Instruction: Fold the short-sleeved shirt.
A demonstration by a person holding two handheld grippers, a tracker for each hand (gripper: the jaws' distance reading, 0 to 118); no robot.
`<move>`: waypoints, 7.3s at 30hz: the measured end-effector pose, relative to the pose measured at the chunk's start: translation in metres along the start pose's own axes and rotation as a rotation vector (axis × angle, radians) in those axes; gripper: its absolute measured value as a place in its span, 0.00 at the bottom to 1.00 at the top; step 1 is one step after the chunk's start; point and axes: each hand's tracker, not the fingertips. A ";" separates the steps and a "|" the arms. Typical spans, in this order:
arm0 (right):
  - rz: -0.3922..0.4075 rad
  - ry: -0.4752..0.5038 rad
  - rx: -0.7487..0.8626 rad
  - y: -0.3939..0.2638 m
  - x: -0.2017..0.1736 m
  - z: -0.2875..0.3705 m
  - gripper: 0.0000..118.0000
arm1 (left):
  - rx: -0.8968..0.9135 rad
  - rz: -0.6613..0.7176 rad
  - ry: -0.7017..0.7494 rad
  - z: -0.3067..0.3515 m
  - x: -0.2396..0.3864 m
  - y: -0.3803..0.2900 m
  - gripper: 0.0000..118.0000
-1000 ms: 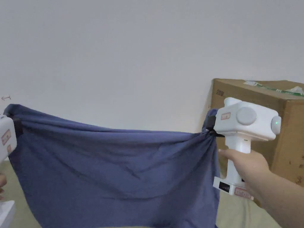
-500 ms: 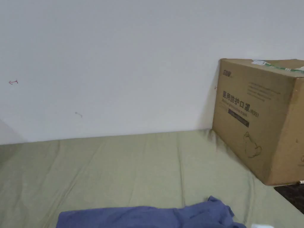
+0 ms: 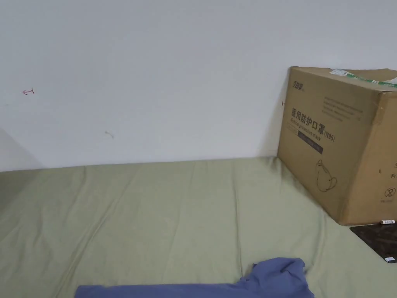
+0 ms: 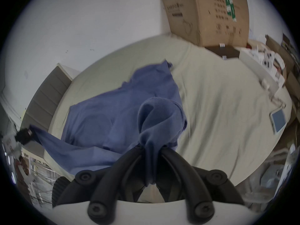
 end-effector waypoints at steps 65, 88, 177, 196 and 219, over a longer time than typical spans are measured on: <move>0.274 0.122 0.431 0.038 -0.121 0.006 0.00 | -0.220 -0.197 0.061 -0.315 -0.048 0.114 1.00; -0.006 0.030 -0.130 0.215 -0.001 -0.110 1.00 | 0.047 -0.283 -0.020 -0.160 -0.026 0.122 0.01; 0.106 -0.066 -0.111 0.082 0.023 -0.129 0.00 | -0.123 -0.127 -0.026 -0.166 -0.055 0.043 0.01; 0.277 -0.047 -0.321 -0.049 0.044 -0.006 0.00 | -0.316 -0.272 -0.045 -0.032 -0.089 -0.085 0.01; 0.137 0.203 0.825 -0.034 -0.080 0.178 0.89 | 0.898 -0.096 -0.109 0.162 0.017 -0.061 0.82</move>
